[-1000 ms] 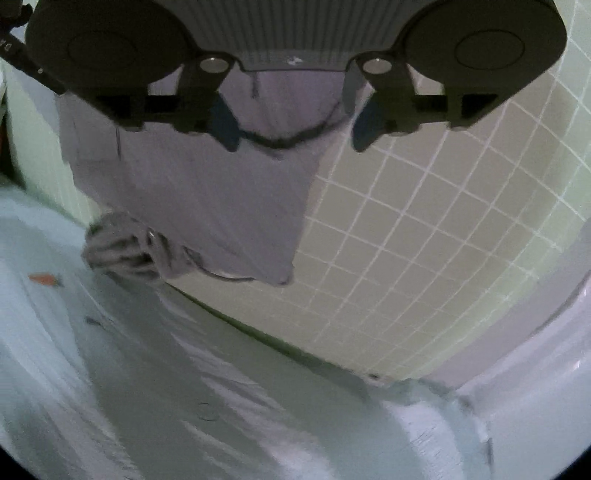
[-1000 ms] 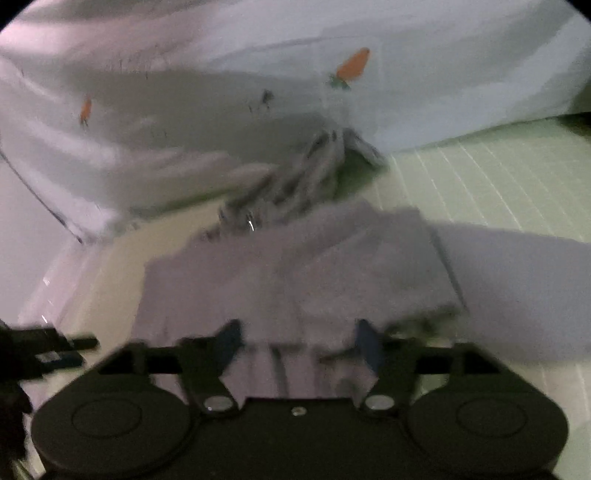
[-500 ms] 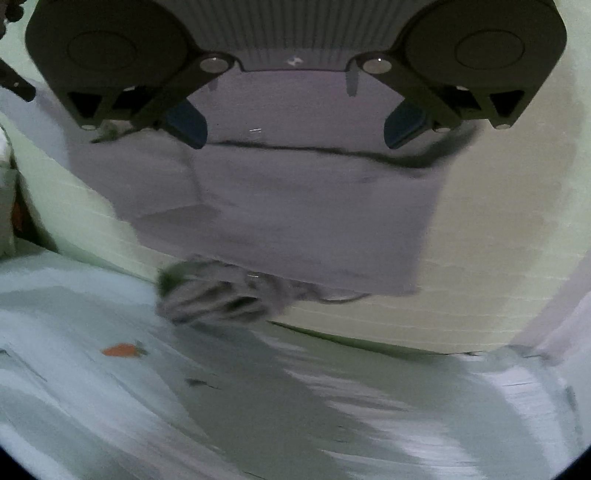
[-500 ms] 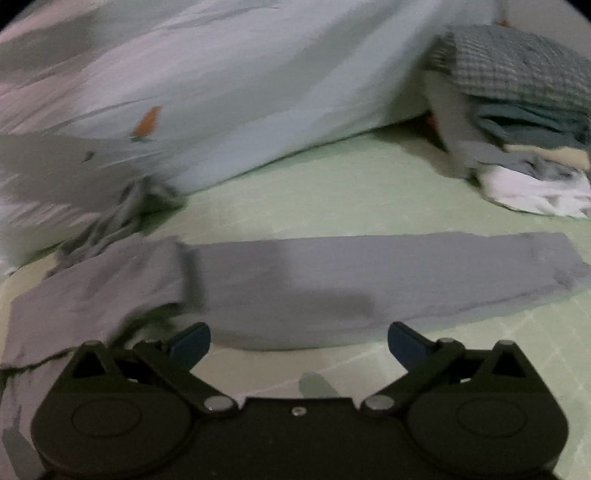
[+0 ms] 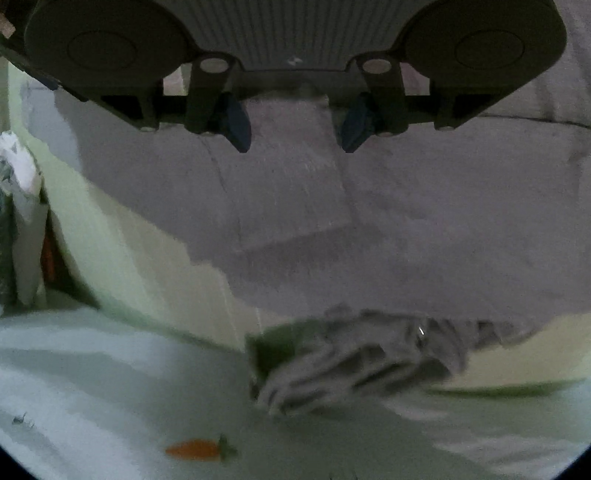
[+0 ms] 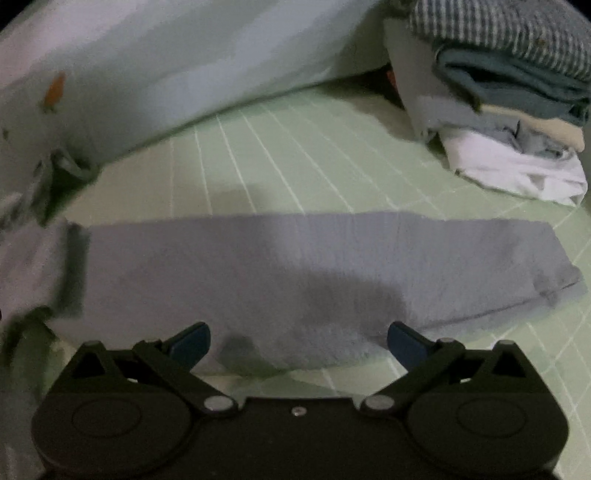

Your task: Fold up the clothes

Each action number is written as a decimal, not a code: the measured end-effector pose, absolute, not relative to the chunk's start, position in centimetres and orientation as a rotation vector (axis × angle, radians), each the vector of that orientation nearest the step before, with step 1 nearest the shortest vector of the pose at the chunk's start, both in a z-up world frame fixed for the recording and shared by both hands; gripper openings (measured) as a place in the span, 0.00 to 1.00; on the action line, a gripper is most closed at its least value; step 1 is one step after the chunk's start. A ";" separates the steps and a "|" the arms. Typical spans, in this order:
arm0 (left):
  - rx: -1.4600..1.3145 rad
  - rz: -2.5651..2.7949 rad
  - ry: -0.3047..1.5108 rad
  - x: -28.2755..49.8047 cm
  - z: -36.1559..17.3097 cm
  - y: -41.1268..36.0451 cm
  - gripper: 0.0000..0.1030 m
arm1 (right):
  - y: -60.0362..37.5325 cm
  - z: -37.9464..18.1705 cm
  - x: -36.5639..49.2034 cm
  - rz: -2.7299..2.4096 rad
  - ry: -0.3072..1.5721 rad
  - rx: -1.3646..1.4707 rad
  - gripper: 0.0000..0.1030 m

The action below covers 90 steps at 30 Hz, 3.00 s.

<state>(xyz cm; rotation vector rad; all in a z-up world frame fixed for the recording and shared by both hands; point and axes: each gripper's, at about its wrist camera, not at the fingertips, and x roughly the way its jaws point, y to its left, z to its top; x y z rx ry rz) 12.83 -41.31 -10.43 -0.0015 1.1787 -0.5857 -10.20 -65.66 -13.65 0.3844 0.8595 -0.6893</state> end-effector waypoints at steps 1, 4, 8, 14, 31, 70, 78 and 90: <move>0.010 -0.590 1.179 12.8 -10.5 -41.5 0.51 | -65.4 -13.9 -10.2 -0.711 0.851 0.362 1.00; 0.040 -0.589 1.179 13.0 -10.7 -42.1 0.20 | -65.2 -14.1 -10.2 -0.744 0.832 0.373 1.00; 0.031 -0.579 1.173 13.2 -10.8 -41.9 0.08 | -65.1 -14.3 -10.3 -0.754 0.813 0.363 1.00; 0.072 -0.594 1.024 12.8 -8.0 -39.9 0.07 | -65.3 -14.1 -10.0 -0.759 0.832 0.376 1.00; 0.106 -0.120 0.991 17.4 -8.2 -24.1 0.12 | -65.6 -13.9 -9.4 -0.779 0.881 0.411 1.00; 0.145 -0.204 0.947 13.8 -3.9 -32.4 0.80 | -82.2 -15.3 -18.7 -1.110 0.652 0.493 0.79; 0.155 -0.236 0.944 13.7 -3.5 -34.2 0.80 | -81.3 -14.7 -20.4 -1.065 0.598 0.507 0.05; 0.097 -0.203 0.955 13.0 -3.4 -32.2 0.80 | -82.4 -14.3 -23.2 -1.257 0.640 0.484 0.38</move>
